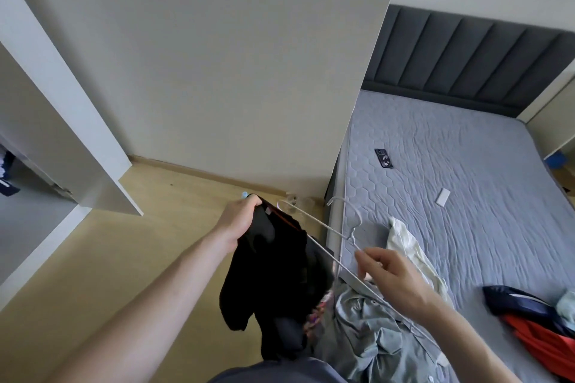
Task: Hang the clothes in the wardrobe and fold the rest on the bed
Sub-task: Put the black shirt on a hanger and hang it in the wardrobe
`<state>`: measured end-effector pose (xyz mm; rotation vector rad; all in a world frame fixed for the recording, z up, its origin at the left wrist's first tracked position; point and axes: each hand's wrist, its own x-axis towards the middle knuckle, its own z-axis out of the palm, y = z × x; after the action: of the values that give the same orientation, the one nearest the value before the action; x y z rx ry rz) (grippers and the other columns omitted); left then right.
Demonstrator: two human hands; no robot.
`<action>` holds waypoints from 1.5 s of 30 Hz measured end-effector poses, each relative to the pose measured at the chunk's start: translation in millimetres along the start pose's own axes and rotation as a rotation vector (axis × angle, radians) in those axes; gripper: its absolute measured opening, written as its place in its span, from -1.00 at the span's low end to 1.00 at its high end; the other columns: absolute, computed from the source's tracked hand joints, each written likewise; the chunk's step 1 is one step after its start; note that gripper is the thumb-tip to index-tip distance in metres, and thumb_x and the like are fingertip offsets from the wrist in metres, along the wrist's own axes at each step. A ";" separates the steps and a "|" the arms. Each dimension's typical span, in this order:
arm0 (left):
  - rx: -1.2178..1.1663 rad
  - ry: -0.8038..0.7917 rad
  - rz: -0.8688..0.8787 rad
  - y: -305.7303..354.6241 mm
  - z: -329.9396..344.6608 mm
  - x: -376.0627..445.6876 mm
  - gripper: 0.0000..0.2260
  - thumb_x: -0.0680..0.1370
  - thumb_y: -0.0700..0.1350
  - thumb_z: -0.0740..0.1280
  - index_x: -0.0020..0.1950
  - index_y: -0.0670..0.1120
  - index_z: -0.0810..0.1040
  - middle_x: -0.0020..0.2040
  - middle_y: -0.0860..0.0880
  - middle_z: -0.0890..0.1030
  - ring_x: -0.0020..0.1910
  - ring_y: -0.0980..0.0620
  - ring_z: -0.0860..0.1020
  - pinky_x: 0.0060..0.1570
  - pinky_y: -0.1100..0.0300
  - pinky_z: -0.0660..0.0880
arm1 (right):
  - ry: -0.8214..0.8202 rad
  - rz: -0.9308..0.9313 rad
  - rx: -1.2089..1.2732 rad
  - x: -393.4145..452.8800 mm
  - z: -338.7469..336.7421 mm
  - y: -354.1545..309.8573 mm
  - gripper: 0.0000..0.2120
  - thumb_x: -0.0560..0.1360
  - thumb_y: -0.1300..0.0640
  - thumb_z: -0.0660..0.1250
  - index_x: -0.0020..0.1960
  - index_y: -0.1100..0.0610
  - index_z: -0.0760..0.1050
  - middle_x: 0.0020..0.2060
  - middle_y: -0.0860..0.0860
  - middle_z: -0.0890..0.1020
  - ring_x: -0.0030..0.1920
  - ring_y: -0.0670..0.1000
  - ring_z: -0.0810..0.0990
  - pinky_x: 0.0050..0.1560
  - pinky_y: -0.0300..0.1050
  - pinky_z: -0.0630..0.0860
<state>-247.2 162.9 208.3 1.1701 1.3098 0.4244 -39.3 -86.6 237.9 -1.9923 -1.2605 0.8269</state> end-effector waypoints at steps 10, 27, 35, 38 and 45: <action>0.408 0.177 0.239 13.3 -25.6 11.9 -0.66 0.59 -0.18 0.24 -0.38 -0.08 0.24 -0.42 -0.03 0.30 -0.27 -0.13 0.29 -0.29 0.00 0.18 | 0.045 -0.106 -0.103 7.1 -32.6 -32.6 -0.71 0.65 -0.20 0.19 -0.03 -0.18 0.66 -0.54 -0.05 0.25 -0.51 -0.11 0.22 -0.43 -0.27 0.21; 0.354 0.066 0.478 68.8 -37.9 -19.5 -0.84 0.58 -0.09 0.30 -0.13 -0.13 0.57 -0.36 0.06 0.48 -0.31 0.01 0.43 -0.25 0.11 0.34 | -0.101 -0.124 -0.170 23.5 -3.1 -56.7 -0.62 0.70 -0.13 0.18 -0.14 -0.10 0.68 -0.55 -0.07 0.23 -0.52 -0.09 0.22 -0.44 -0.30 0.23; 0.332 -0.176 0.565 99.1 -18.8 -62.8 -0.86 0.60 -0.13 0.32 -0.07 -0.09 0.66 -0.34 0.09 0.59 -0.32 0.09 0.51 -0.19 0.16 0.44 | -0.130 -0.243 -0.150 19.2 -3.9 -80.5 -0.59 0.61 -0.29 0.16 -0.14 -0.09 0.66 -0.54 -0.07 0.24 -0.50 -0.10 0.25 -0.42 -0.31 0.25; 0.214 -0.414 0.581 102.1 -4.2 -74.3 -0.87 0.63 -0.21 0.32 -0.02 -0.19 0.66 -0.27 -0.03 0.62 -0.27 0.06 0.53 -0.20 0.22 0.46 | -0.067 -0.265 -0.153 20.8 -10.0 -84.6 -0.59 0.64 -0.26 0.19 -0.21 -0.08 0.63 -0.55 -0.11 0.24 -0.51 -0.11 0.26 -0.41 -0.31 0.27; 0.275 -0.763 0.515 103.2 18.3 -74.6 -0.80 0.70 -0.23 0.25 0.12 -0.20 0.67 -0.11 0.00 0.70 -0.16 0.13 0.63 -0.06 0.28 0.54 | 0.041 -0.274 0.035 13.6 7.7 -73.0 -0.47 0.60 -0.21 0.24 -0.37 0.13 0.32 -0.49 -0.09 0.25 -0.43 -0.10 0.22 -0.38 -0.22 0.19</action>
<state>-215.8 137.7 330.5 1.6888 0.4014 0.1253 -79.0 -47.8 287.8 -1.7493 -1.4439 0.6658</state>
